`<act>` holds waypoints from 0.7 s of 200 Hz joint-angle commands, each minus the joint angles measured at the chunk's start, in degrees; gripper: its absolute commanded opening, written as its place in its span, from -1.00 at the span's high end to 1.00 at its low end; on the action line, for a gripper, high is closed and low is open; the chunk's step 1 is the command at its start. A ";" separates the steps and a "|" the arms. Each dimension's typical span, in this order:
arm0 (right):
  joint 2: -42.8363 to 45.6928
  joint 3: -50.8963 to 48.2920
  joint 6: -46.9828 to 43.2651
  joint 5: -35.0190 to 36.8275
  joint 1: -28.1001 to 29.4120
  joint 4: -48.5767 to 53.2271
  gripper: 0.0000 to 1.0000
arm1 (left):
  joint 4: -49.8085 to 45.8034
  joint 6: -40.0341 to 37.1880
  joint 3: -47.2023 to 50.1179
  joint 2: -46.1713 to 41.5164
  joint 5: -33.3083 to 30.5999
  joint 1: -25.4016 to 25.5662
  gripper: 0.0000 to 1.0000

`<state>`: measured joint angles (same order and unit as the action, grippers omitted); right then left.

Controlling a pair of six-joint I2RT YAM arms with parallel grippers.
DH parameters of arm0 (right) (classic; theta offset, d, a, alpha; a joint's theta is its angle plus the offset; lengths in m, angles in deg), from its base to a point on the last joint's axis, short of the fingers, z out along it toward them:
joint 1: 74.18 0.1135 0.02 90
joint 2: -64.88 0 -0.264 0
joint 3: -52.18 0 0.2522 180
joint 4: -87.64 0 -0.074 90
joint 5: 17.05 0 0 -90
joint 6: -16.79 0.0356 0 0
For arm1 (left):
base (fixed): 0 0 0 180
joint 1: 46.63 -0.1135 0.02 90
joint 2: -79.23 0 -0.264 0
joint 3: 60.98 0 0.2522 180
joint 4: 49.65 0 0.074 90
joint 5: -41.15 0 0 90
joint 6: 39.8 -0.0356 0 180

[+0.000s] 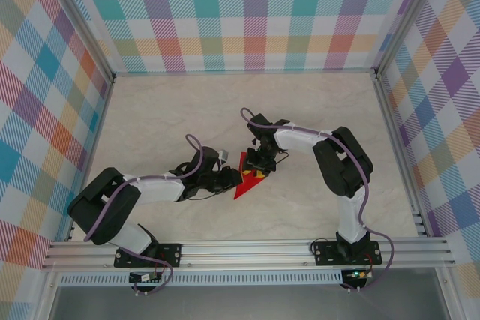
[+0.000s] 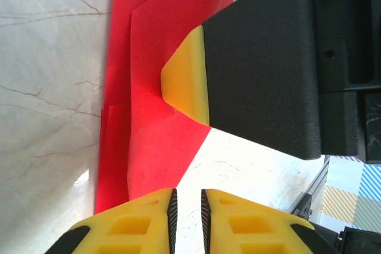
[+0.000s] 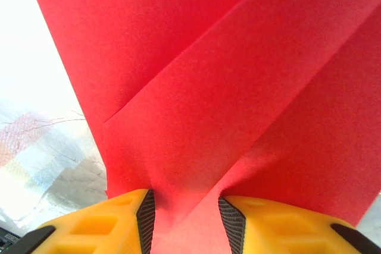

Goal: Fold a paper plane with a square sheet of paper (pick it up from the middle)

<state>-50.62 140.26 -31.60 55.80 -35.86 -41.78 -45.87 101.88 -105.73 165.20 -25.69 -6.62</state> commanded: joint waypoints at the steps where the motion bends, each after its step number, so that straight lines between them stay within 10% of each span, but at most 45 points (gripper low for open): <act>1: -9.07 -4.98 0.85 7.65 1.22 1.51 0.19 | -1.26 1.13 0.27 -0.35 1.12 0.77 0.58; 140: -10.51 -4.95 1.09 9.15 1.22 2.03 0.16 | -6.97 0.88 -1.80 3.45 -2.59 1.21 0.66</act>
<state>-50.84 140.37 -30.60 55.80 -35.86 -41.80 -49.28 103.17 -106.34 168.37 -26.90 -5.77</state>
